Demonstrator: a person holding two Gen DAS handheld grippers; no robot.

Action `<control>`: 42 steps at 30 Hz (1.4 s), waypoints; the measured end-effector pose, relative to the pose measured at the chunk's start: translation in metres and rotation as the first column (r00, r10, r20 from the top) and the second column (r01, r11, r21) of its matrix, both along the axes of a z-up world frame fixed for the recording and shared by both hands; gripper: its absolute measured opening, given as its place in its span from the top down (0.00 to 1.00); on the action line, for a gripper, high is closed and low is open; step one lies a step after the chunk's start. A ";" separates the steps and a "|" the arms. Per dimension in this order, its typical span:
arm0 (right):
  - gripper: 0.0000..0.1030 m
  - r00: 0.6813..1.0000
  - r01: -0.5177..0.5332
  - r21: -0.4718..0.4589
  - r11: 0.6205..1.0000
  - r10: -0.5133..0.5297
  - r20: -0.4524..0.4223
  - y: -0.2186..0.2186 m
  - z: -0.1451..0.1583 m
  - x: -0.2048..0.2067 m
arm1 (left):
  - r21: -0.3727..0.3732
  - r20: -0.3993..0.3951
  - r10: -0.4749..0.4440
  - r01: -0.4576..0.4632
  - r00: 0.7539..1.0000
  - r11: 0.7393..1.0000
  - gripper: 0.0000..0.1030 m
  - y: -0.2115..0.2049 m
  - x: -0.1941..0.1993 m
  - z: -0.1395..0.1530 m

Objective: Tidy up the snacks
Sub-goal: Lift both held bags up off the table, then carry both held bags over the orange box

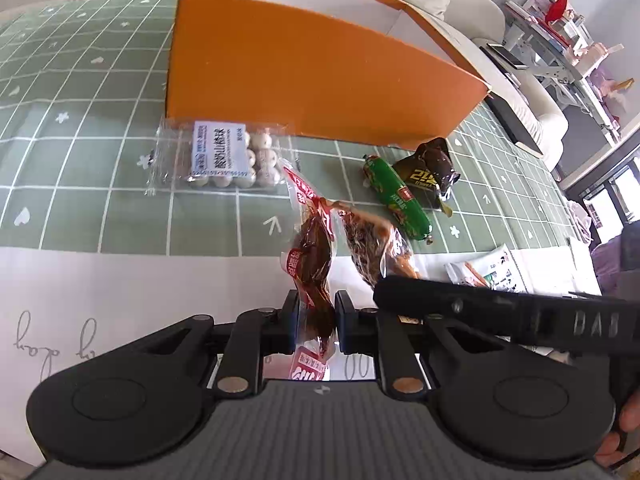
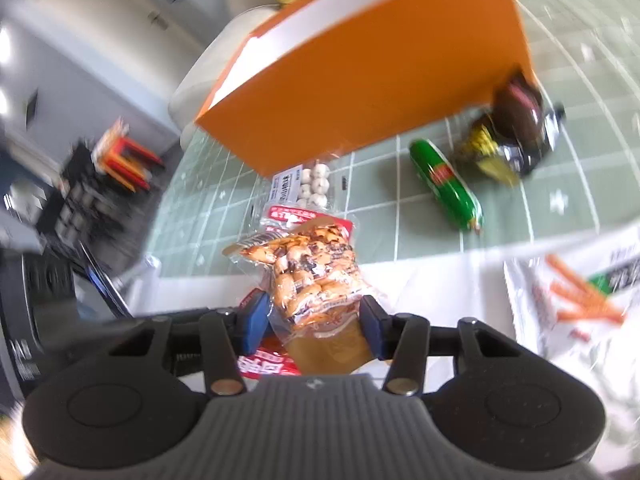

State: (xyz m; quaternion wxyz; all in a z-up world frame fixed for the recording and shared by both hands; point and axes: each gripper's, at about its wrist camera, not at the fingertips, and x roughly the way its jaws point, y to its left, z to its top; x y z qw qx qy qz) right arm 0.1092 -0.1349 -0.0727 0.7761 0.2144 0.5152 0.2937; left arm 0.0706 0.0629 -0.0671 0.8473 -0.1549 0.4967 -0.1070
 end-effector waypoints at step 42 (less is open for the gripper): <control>0.54 0.923 0.108 -0.025 0.994 -0.091 0.374 0.003 0.134 0.100 | 0.148 0.345 0.060 -0.118 0.937 0.982 0.83 0.009 0.086 0.135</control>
